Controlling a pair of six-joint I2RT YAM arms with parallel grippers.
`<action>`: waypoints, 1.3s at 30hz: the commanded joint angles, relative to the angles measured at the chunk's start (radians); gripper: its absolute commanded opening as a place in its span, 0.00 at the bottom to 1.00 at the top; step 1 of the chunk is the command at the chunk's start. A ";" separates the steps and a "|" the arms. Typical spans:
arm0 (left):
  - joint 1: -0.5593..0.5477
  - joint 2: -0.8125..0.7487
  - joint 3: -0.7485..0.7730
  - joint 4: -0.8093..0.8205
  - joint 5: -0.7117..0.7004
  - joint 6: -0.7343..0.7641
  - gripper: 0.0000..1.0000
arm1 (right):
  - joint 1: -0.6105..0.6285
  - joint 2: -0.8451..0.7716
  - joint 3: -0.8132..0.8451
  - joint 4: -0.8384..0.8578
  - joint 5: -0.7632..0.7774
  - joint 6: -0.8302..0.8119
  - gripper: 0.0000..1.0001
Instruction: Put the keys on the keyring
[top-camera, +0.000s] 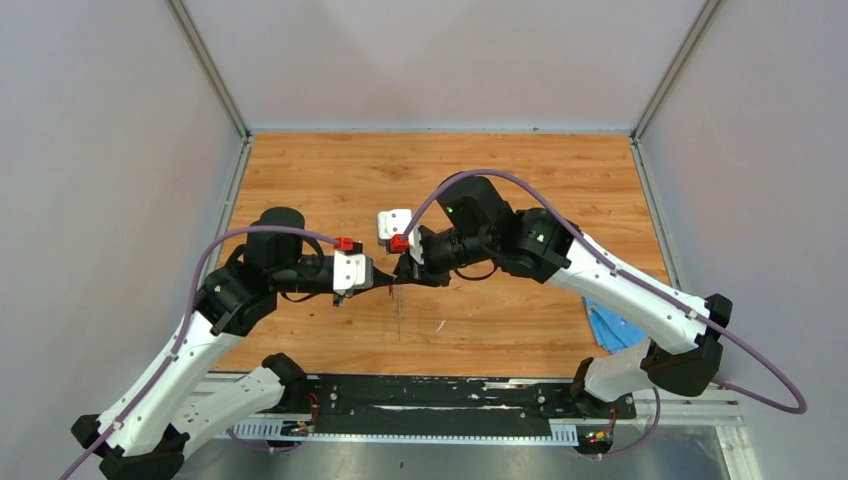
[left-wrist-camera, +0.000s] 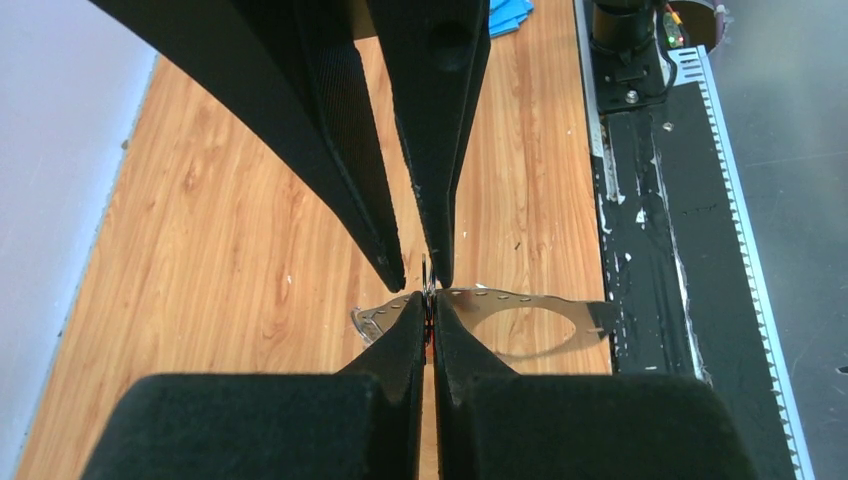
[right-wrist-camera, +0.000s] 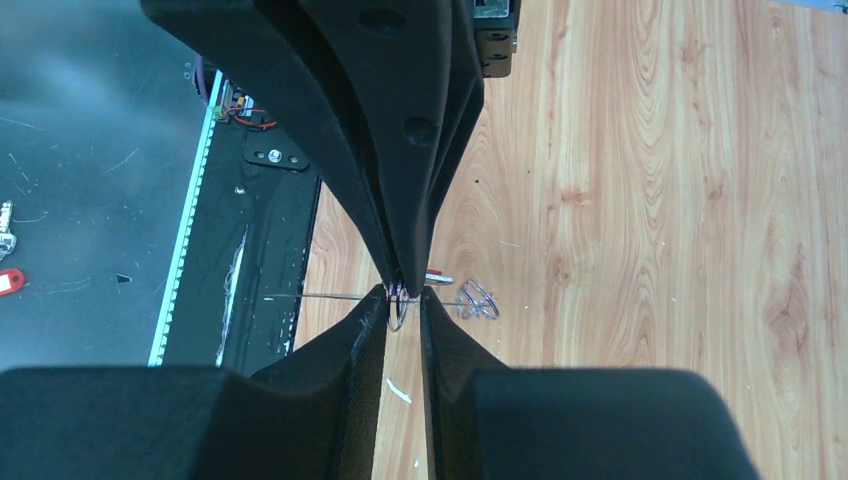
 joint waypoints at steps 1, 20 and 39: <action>-0.001 -0.006 0.042 0.008 0.025 0.011 0.00 | -0.007 0.009 0.041 -0.029 0.027 -0.002 0.21; -0.001 -0.040 0.046 0.007 0.020 0.021 0.35 | -0.006 -0.167 -0.246 0.384 0.058 0.155 0.00; -0.001 -0.037 0.045 0.016 0.020 -0.002 0.41 | -0.019 -0.393 -0.769 1.188 0.066 0.504 0.00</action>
